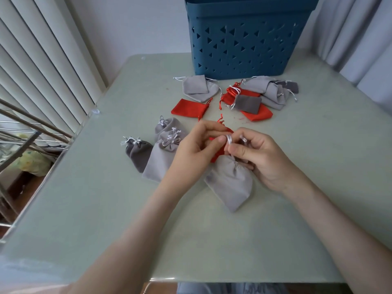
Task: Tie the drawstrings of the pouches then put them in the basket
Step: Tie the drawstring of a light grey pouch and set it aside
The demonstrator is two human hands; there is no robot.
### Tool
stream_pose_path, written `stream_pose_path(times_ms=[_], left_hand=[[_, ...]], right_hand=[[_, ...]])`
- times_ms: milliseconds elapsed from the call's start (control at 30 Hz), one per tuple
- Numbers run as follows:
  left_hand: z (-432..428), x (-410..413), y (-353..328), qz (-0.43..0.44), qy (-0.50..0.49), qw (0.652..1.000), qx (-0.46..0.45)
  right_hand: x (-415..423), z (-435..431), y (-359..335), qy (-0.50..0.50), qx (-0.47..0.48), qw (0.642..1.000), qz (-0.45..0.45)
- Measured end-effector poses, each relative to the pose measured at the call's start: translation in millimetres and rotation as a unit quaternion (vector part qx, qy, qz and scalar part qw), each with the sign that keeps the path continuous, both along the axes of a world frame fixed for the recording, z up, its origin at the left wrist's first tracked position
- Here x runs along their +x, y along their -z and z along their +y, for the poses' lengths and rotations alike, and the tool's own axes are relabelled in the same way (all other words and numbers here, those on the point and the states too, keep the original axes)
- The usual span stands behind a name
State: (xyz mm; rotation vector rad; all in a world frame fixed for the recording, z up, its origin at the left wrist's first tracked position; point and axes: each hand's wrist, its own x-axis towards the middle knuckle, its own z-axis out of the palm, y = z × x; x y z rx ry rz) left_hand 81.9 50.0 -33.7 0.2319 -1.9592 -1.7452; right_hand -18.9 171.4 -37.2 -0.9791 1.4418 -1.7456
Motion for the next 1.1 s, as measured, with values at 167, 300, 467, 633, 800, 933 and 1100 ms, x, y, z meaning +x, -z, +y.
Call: stream_pose_path(times_ms=[167, 300, 467, 633, 800, 933, 1100], left_hand=[[-1.1, -2.7, 7.9, -0.031, -0.029, 0.999, -0.024], [3.8, -5.8, 9.0, -0.050, -0.017, 0.998, -0.033], [3.8, -4.5, 8.6, -0.053, 0.012, 0.997, -0.052], [4.7, -2.8, 8.7, -0.054, 0.047, 0.997, -0.022], [3.5, -4.5, 10.2, -0.096, 0.050, 0.993, -0.053], [1.7, -3.0, 11.0, -0.087, 0.026, 0.993, -0.074], [2.5, -4.9, 7.4, -0.019, 0.004, 0.998, 0.063]], right_hand=[[2.0, -4.2, -0.6, 0.036, -0.009, 0.999, -0.015], [-1.0, -4.9, 4.0, 0.079, 0.001, 0.997, -0.008], [-3.4, -6.2, 4.9, 0.089, -0.008, 0.996, 0.028], [-2.2, -5.6, 2.3, 0.115, -0.014, 0.991, 0.065], [1.9, -4.4, -0.8, 0.095, -0.026, 0.990, 0.105], [2.5, -2.5, -3.4, 0.104, -0.047, 0.987, 0.113], [0.9, -3.1, 3.4, 0.105, 0.053, 0.974, 0.193]])
